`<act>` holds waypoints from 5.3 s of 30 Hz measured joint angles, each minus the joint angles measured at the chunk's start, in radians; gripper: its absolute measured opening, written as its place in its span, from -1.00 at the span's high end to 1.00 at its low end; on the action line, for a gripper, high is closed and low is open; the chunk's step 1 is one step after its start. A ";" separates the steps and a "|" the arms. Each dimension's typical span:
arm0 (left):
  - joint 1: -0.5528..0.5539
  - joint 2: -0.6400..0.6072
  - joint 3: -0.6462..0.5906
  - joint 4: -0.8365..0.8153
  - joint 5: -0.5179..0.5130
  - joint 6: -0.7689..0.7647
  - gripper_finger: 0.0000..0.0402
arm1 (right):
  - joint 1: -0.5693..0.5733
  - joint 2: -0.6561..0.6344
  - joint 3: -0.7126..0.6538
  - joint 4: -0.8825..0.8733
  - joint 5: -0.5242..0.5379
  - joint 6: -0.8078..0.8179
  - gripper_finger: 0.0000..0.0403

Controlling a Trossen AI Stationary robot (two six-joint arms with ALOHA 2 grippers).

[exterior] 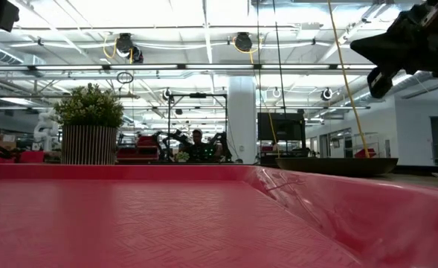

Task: Pick and place plate/cup/fork/spoon on tray
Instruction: Put the black plate on the red serving tray

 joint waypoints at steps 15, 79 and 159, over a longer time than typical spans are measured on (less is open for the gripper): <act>0.076 0.000 0.000 -0.055 0.004 0.027 -0.10 | 0.071 0.099 0.000 -0.009 -0.062 0.166 1.00; 0.246 -0.004 0.136 0.719 -0.744 0.821 -0.38 | 0.308 1.297 0.463 -0.143 0.822 -0.360 0.10; -0.010 -0.004 0.324 0.898 -0.679 0.973 -0.38 | 0.593 1.559 1.183 -0.052 0.725 -0.419 1.00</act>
